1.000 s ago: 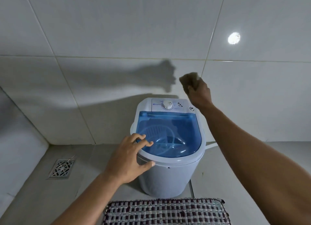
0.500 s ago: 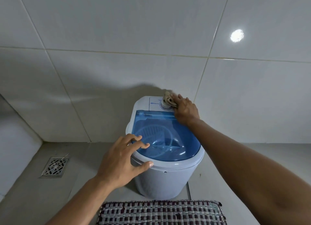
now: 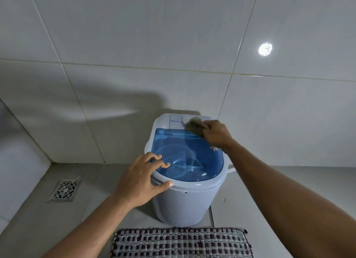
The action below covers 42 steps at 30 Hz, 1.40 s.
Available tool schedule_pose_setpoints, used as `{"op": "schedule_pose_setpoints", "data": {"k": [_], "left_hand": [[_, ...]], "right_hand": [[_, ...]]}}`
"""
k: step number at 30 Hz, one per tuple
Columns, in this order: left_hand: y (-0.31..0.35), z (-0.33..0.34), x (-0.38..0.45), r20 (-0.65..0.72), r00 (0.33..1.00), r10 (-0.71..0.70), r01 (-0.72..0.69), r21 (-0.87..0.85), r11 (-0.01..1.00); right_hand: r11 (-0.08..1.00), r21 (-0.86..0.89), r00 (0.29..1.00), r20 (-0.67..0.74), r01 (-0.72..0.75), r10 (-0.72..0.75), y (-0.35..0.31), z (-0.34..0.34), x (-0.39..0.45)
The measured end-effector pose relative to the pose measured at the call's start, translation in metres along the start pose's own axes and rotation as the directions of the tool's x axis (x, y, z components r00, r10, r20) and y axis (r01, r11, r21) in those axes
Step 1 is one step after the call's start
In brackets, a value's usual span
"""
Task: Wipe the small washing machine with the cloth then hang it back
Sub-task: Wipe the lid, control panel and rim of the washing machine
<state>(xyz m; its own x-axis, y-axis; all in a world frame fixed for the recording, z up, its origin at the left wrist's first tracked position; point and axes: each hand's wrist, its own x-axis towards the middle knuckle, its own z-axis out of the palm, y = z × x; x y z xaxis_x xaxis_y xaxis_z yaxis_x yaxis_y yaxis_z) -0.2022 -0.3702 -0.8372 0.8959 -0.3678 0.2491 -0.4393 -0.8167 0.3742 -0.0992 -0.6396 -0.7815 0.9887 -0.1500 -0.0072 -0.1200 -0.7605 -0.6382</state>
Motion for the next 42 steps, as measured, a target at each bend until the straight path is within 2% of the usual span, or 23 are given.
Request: {"op": "schedule_pose_setpoints", "data": {"k": [2,3,5,7,10,13,16,24,27,35,38,40,42], "left_hand": [[0.001,-0.001,0.0,0.001,1.0,-0.003,0.003,0.009,1.0],[0.0,0.0,0.0,0.0,1.0,-0.005,0.005,0.01,1.0],[0.0,0.001,0.0,-0.008,1.0,-0.003,0.003,0.007,1.0],[-0.001,0.001,0.001,-0.004,1.0,-0.003,0.003,0.008,1.0],[-0.004,0.003,0.001,-0.008,1.0,-0.001,0.001,0.014,1.0],[-0.007,0.007,0.001,-0.032,0.999,0.008,-0.008,-0.008,1.0],[-0.008,0.01,0.0,-0.039,0.999,0.0,-0.001,-0.022,1.0],[-0.007,0.007,0.0,-0.013,0.999,-0.032,0.031,-0.048,0.998],[-0.004,0.006,0.001,-0.008,0.999,-0.037,0.036,-0.041,0.999],[-0.005,0.006,0.0,-0.028,1.0,0.005,-0.005,0.008,1.0],[-0.006,0.008,-0.001,-0.036,0.999,0.003,-0.003,0.0,1.0],[-0.006,0.011,-0.003,-0.062,0.998,0.004,-0.005,-0.008,1.0],[-0.006,0.015,-0.005,-0.095,0.995,-0.006,0.002,-0.038,0.999]], "right_hand": [[0.927,0.342,0.982,-0.05,-0.152,0.18,-0.002,-0.012,0.009],[0.881,0.439,0.966,-0.09,-0.178,0.24,-0.004,-0.015,0.014],[0.862,0.483,0.944,-0.183,-0.158,0.275,-0.011,-0.017,0.023],[0.923,0.377,0.949,-0.253,-0.083,0.188,-0.02,-0.012,0.029],[0.994,0.109,0.979,-0.206,0.023,0.0,-0.027,0.003,0.034],[0.982,-0.129,0.986,-0.08,0.138,-0.149,-0.024,0.023,0.027],[0.947,-0.252,0.975,-0.048,0.2,-0.218,-0.016,0.036,0.019],[0.899,-0.274,0.93,-0.033,0.343,-0.365,-0.006,0.044,-0.003],[0.899,-0.298,0.947,0.057,0.319,-0.317,-0.001,0.052,-0.013],[0.886,-0.384,0.966,0.099,0.259,-0.24,-0.044,0.059,-0.014],[0.837,-0.386,0.921,0.197,0.388,-0.336,-0.056,0.078,-0.018],[0.751,-0.404,0.851,0.303,0.523,-0.429,-0.066,0.089,-0.016],[0.697,-0.397,0.794,0.418,0.597,-0.441,-0.069,0.095,-0.011]]}}
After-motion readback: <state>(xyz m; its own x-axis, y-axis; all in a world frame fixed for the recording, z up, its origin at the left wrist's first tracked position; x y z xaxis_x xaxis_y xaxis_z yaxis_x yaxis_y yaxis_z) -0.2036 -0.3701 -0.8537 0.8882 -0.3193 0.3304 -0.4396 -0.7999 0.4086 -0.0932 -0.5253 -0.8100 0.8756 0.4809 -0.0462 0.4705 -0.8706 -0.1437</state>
